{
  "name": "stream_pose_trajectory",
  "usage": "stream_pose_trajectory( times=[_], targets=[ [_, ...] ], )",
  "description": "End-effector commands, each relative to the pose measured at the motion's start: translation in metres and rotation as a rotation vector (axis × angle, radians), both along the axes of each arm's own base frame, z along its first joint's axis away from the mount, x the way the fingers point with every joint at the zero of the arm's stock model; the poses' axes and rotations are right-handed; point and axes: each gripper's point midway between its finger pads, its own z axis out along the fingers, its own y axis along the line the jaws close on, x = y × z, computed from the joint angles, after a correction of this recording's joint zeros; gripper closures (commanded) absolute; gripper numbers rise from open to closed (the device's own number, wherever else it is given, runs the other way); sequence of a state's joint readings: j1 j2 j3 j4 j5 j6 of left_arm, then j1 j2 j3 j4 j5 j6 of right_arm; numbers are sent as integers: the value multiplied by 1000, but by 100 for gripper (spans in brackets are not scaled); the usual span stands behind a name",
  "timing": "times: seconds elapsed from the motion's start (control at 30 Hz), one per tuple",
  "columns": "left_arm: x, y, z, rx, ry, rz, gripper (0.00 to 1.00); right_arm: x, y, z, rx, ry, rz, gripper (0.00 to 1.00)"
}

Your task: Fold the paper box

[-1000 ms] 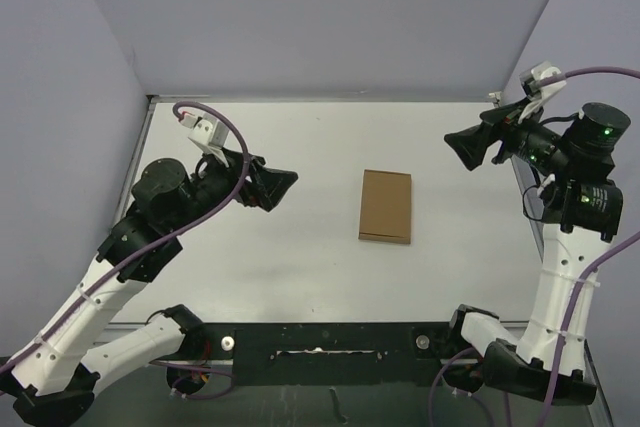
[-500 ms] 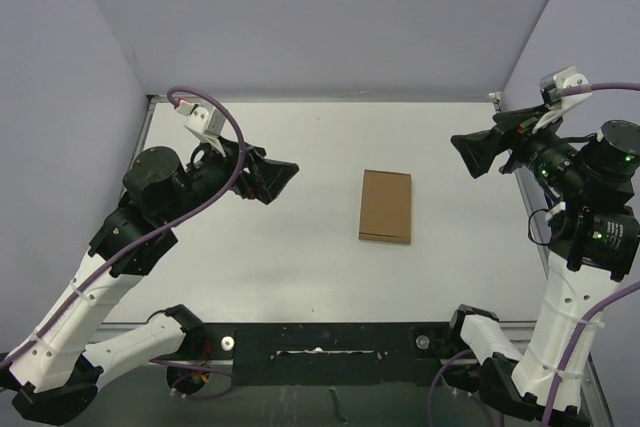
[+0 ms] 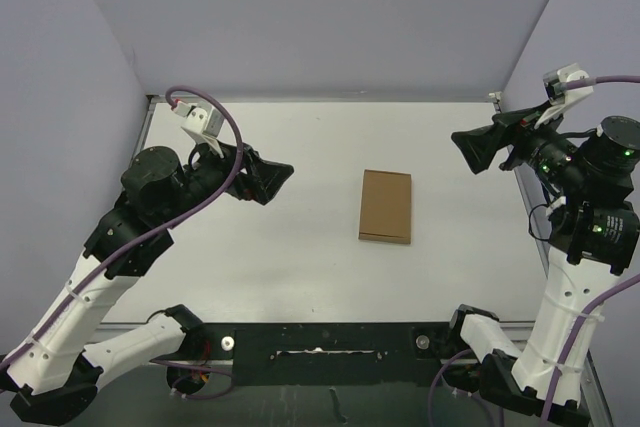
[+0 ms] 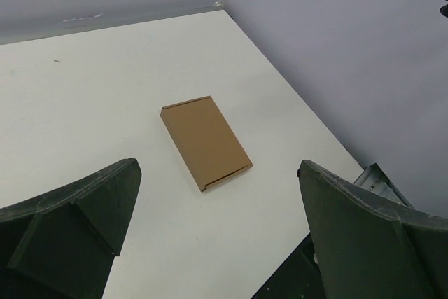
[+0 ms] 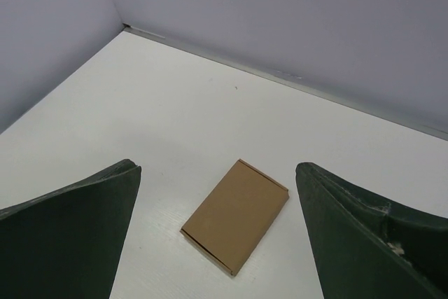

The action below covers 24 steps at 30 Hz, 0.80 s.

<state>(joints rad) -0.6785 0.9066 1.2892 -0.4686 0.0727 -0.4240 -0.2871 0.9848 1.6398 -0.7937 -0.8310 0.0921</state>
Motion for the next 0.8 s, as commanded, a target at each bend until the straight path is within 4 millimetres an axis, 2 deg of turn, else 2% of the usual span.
stream_pose_trajectory(
  times=[0.0,0.77],
  targets=[
    [-4,12,29,-30,-74,26,2,-7,3,20,3,-66,8,2],
    [-2,9,27,-18,-67,24,2,-3,-2,26,8,-71,-29,2]
  ],
)
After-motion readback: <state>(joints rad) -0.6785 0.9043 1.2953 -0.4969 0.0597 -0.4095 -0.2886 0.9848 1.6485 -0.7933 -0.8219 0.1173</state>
